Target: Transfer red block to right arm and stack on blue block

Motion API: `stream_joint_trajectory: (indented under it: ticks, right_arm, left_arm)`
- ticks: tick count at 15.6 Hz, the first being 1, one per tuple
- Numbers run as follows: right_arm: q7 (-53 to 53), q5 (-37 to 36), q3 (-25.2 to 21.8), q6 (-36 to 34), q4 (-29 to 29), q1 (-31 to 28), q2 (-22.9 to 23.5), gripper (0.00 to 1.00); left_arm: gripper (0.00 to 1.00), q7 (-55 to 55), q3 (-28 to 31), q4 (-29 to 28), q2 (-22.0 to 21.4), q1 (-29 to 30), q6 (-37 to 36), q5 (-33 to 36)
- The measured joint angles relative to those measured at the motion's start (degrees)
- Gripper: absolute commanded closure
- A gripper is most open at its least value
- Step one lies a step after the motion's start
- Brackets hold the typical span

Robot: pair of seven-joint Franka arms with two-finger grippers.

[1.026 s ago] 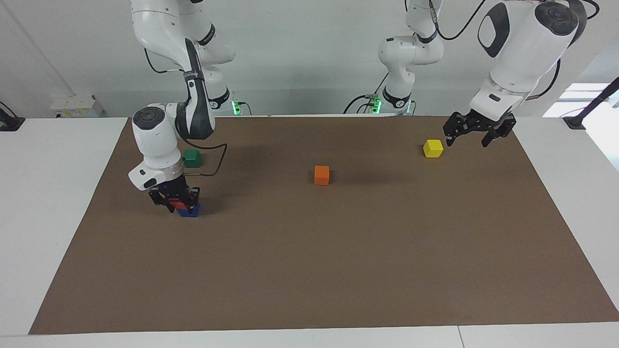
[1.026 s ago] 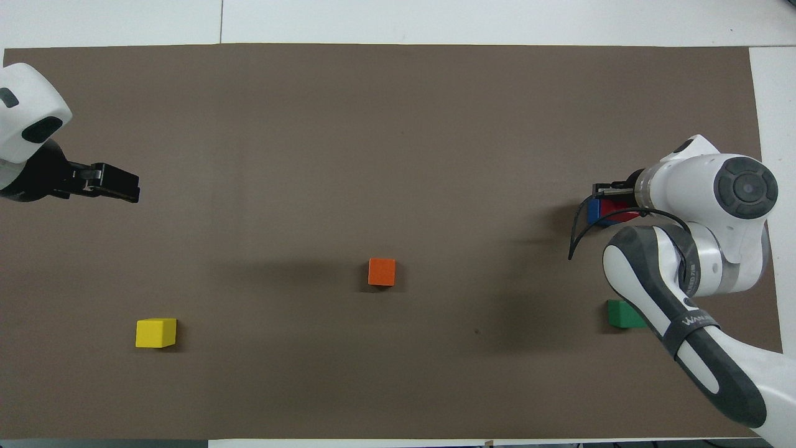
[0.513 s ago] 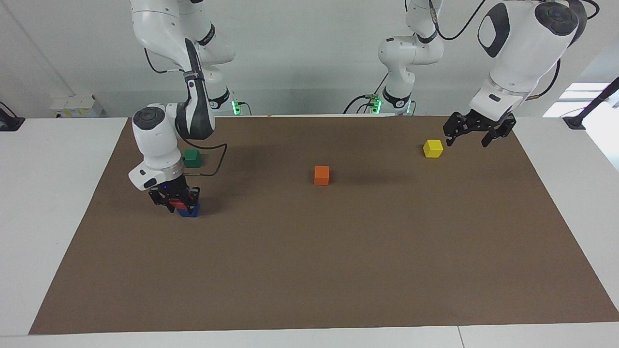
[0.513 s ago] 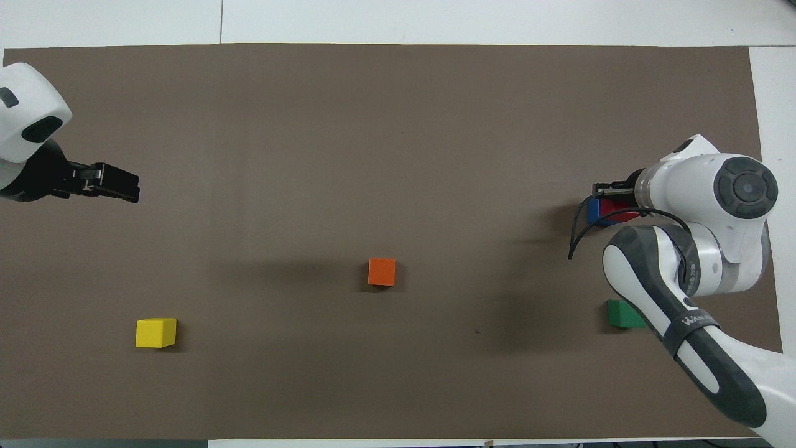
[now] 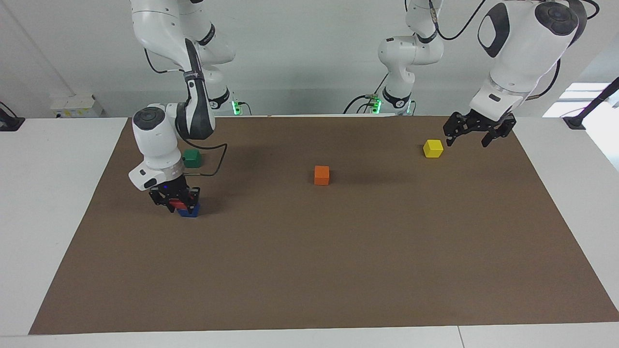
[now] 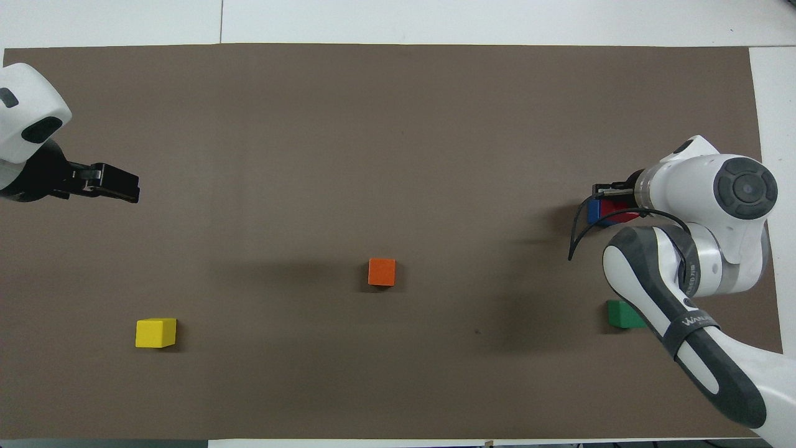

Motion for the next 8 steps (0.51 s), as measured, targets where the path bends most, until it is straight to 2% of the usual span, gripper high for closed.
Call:
stream_joint_trajectory:
  ticks: [3,6,8]
  right_arm:
    - [0.0,0.0,0.0,0.0,0.0,0.0,0.0,1.00]
    - [0.0,0.0,0.0,0.0,0.0,0.0,0.0,0.61]
    - [0.0,0.0,0.0,0.0,0.0,0.0,0.0,0.49]
  left_arm:
    - [0.00,0.0,0.0,0.0,0.0,0.0,0.0,0.0]
    - [0.00,0.0,0.0,0.0,0.0,0.0,0.0,0.0]
    - [0.00,0.0,0.0,0.0,0.0,0.0,0.0,0.0]
